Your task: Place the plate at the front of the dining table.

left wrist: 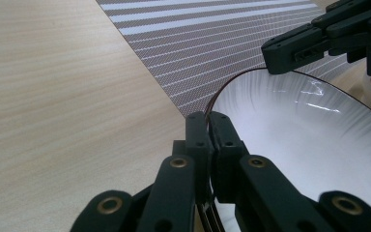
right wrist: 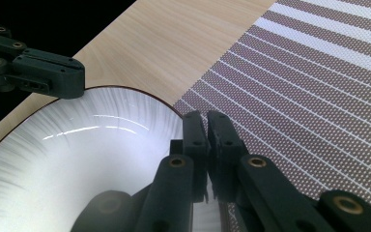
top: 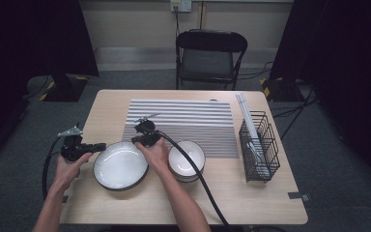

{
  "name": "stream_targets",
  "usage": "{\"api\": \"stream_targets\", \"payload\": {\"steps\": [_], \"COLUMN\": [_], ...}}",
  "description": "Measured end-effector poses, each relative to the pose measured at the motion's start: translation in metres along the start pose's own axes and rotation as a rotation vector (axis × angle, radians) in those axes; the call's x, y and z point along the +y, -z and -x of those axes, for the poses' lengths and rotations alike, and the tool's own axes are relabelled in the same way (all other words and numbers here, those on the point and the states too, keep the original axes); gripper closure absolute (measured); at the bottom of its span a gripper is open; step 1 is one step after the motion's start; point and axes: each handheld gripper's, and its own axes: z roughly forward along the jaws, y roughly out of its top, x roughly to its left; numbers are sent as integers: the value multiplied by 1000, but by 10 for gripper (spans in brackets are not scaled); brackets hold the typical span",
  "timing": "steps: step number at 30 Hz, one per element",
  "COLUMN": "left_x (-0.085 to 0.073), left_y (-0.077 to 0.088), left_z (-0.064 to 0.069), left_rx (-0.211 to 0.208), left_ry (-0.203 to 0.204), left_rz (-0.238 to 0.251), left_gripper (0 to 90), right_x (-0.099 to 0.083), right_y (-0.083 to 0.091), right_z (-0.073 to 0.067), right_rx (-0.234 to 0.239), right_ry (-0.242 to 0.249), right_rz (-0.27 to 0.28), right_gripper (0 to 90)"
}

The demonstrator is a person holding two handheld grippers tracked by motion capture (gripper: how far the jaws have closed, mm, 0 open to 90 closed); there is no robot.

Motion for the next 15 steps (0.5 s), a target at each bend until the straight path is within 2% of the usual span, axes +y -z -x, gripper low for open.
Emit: {"api": "stream_targets", "payload": {"steps": [3, 12, 14, 15], "left_x": [1, 2, 1, 1], "left_y": [0, 0, -1, -2], "left_z": [0, -1, -2, -1], "left_rx": [0, 4, -1, 2], "left_ry": [6, 24, 30, 27], "left_rz": [-13, -11, -16, -21], "left_gripper": [877, 880, 853, 849], "right_x": [0, -3, -4, -5], "right_y": [0, 0, -1, -1], "right_z": [0, 1, 2, 2], "right_rx": [-1, 2, 5, 3], "right_ry": [-5, -28, -40, -31], "right_rz": [3, 20, 15, 17], "right_gripper": [874, 874, 876, 875]}}
